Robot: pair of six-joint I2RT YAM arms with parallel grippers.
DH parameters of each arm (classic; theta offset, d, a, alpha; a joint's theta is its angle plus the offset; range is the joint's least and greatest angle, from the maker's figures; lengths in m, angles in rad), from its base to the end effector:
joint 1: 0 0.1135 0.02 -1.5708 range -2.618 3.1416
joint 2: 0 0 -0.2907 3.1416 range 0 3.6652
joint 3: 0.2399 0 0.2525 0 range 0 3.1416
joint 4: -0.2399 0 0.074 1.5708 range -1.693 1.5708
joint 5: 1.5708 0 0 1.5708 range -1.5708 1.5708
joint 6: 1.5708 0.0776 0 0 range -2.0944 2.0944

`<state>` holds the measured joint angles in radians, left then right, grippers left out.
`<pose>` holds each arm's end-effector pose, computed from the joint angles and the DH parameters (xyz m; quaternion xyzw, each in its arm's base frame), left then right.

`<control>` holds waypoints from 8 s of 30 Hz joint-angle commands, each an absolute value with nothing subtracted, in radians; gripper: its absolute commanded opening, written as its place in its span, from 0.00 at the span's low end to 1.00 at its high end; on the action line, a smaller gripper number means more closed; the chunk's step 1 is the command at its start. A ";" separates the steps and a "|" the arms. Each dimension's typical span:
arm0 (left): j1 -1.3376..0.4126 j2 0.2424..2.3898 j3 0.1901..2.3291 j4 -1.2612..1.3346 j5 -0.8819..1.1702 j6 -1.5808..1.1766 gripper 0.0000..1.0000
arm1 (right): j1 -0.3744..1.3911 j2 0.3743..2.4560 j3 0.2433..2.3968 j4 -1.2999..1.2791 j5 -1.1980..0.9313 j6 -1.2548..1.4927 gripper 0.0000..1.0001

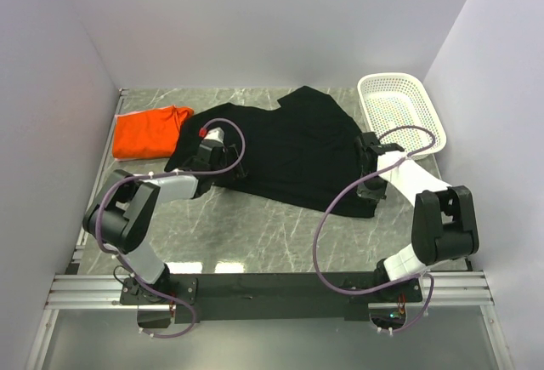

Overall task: Fold and stack the t-shirts
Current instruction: Fold the tshirt

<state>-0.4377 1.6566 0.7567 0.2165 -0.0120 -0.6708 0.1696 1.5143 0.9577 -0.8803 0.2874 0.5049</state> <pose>0.3282 -0.1526 0.1526 -0.1076 0.8967 -0.2213 0.3679 0.2633 0.0228 0.1780 0.1742 0.9720 -0.1129 0.1098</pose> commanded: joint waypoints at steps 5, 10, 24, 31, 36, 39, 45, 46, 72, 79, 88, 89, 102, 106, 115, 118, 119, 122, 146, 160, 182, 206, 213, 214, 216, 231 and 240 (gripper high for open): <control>-0.529 1.572 0.785 0.166 0.003 -0.615 0.80 | 0.164 1.448 1.023 -0.974 0.341 0.491 0.47; -0.546 1.447 0.796 0.132 -0.042 -0.601 0.92 | 0.204 1.381 1.081 -0.993 0.361 0.505 0.57; -0.457 1.597 0.782 0.101 -0.169 -0.646 0.95 | 0.497 1.676 1.196 -0.577 -0.006 0.508 0.57; -0.456 1.585 0.706 0.110 -0.161 -0.686 0.95 | 0.512 1.861 1.186 -0.542 -0.009 0.545 0.57; -0.462 1.549 0.597 0.161 -0.117 -0.732 0.94 | 0.512 1.850 1.097 -0.496 -0.040 0.558 0.58; -0.480 1.520 0.537 0.166 -0.117 -0.758 0.94 | 0.514 1.832 1.042 -0.479 -0.052 0.561 0.58; -0.541 1.402 0.411 0.149 -0.130 -0.854 0.94 | 0.512 1.764 0.928 -0.474 -0.077 0.561 0.58; -0.549 1.385 0.393 0.138 -0.139 -0.868 0.94 | 0.512 1.738 0.913 -0.477 -0.074 0.563 0.58; -0.752 0.724 0.339 -0.333 -0.405 -1.106 0.98 | 0.529 1.270 0.742 -0.679 -0.060 0.600 0.60; -0.741 0.895 0.486 -0.232 -0.492 -0.967 0.99 | 0.425 1.206 0.880 -0.710 0.020 0.552 0.69; -0.575 1.169 0.503 -0.008 -0.411 -0.868 0.99 | 0.203 1.376 0.868 -0.500 -0.095 0.437 0.69; -0.575 1.176 0.496 0.001 -0.413 -0.868 0.99 | 0.186 1.376 0.865 -0.483 -0.104 0.436 0.69; -0.575 1.298 0.368 0.130 -0.348 -0.968 0.99 | 0.006 1.525 0.765 -0.356 -0.278 0.456 0.67; -0.578 1.310 0.333 0.155 -0.319 -1.009 0.99 | -0.040 1.491 0.741 -0.371 -0.253 0.453 0.67; -0.687 1.186 0.236 0.035 -0.388 -1.149 0.99 | -0.166 1.379 0.641 -0.367 -0.291 0.456 0.67; -0.728 1.118 0.199 0.003 -0.391 -1.210 0.99 | -0.170 1.336 0.624 -0.371 -0.291 0.462 0.67; -0.741 1.103 0.186 -0.021 -0.399 -1.222 0.99 | -0.172 1.321 0.624 -0.380 -0.291 0.463 0.67; -0.790 1.049 0.170 -0.069 -0.419 -1.270 0.99 | -0.172 1.289 0.615 -0.391 -0.278 0.465 0.67; -0.521 0.934 0.647 -0.287 -0.609 -0.843 0.99 | 0.059 1.048 0.680 -0.442 -0.222 0.449 0.67; -0.336 1.474 0.845 -0.023 -0.494 -0.597 0.92 | 0.287 1.227 0.669 -0.325 -0.203 0.479 0.67; -0.313 1.772 0.986 -0.034 -0.394 -0.566 0.44 | 0.339 1.223 0.664 -0.330 -0.193 0.479 0.67; -0.773 1.746 1.037 -0.337 -0.767 -0.730 0.17 | 0.374 1.328 0.680 -0.290 -0.190 0.479 0.67; -0.868 1.660 1.054 -0.387 -0.723 -0.795 0.62 | 0.379 1.367 0.683 -0.278 -0.195 0.474 0.67; -0.868 1.640 1.048 -0.379 -0.713 -0.787 0.72 | 0.380 1.371 0.686 -0.278 -0.195 0.474 0.67; -0.864 1.585 1.040 -0.336 -0.698 -0.753 0.78 | 0.382 1.373 0.689 -0.279 -0.190 0.469 0.67; -0.543 1.648 0.954 -0.192 -0.272 -0.676 0.79 | 0.385 1.420 0.693 -0.270 -0.193 0.457 0.67; -0.548 1.553 0.780 -0.141 -0.152 -0.739 0.77 | 0.387 1.417 0.690 -0.268 -0.193 0.459 0.66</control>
